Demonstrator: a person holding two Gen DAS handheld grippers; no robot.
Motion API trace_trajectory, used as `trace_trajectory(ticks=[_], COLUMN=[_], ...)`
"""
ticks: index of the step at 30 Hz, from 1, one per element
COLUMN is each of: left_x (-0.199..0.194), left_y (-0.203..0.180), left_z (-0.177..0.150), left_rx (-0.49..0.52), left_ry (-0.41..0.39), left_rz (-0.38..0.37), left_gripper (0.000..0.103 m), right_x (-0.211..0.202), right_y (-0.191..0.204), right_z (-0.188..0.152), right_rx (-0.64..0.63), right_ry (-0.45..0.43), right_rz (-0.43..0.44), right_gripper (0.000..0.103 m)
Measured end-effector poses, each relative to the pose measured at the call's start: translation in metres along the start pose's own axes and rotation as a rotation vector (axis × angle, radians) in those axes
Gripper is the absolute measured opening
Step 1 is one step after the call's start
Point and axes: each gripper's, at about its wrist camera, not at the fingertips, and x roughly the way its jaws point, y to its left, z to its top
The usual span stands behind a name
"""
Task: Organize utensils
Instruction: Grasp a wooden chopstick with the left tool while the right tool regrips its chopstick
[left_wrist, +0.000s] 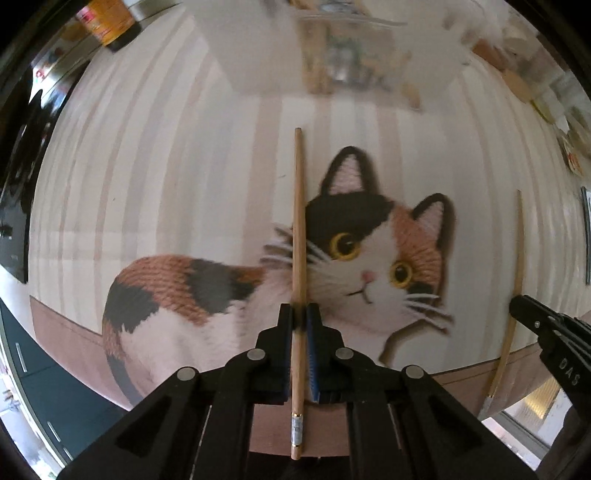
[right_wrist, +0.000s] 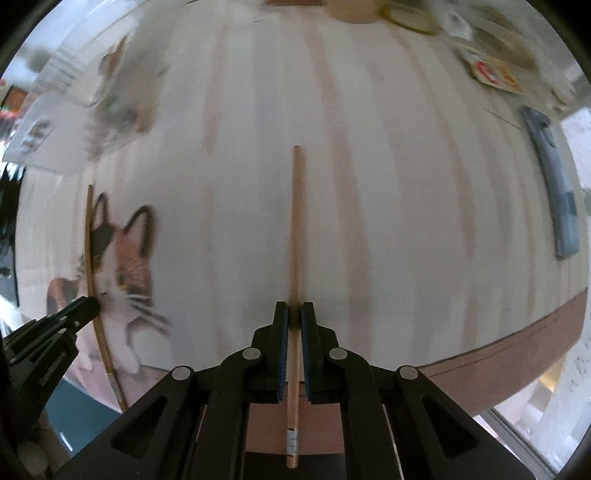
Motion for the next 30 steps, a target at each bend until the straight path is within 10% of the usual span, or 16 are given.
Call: trace_trajectory(ticks=[15,22,30], left_x=[-0.005,-0.003,-0.001], left_y=[0.014,0.013,0.006], left_z=[0.0,0.001,-0.002], left_rx=[0.001,0.005,0.027], left_ry=[0.018,0.015,0.003], left_rz=[-0.02,-0.017,0.001], left_gripper=[0.006,0.006,0.005], right_x=[0.005,0.003,-0.002], right_y=[0.019,0.034,0.034], right_z=[-0.021,-0.029,-0.044], right_rx=[-0.063,-0.092,-0.076], right_ry=[0.053,0.047,-0.011], right_rz=[-0.027,-0.024,-0.097], right_gripper=[0.012,0.039,0.007])
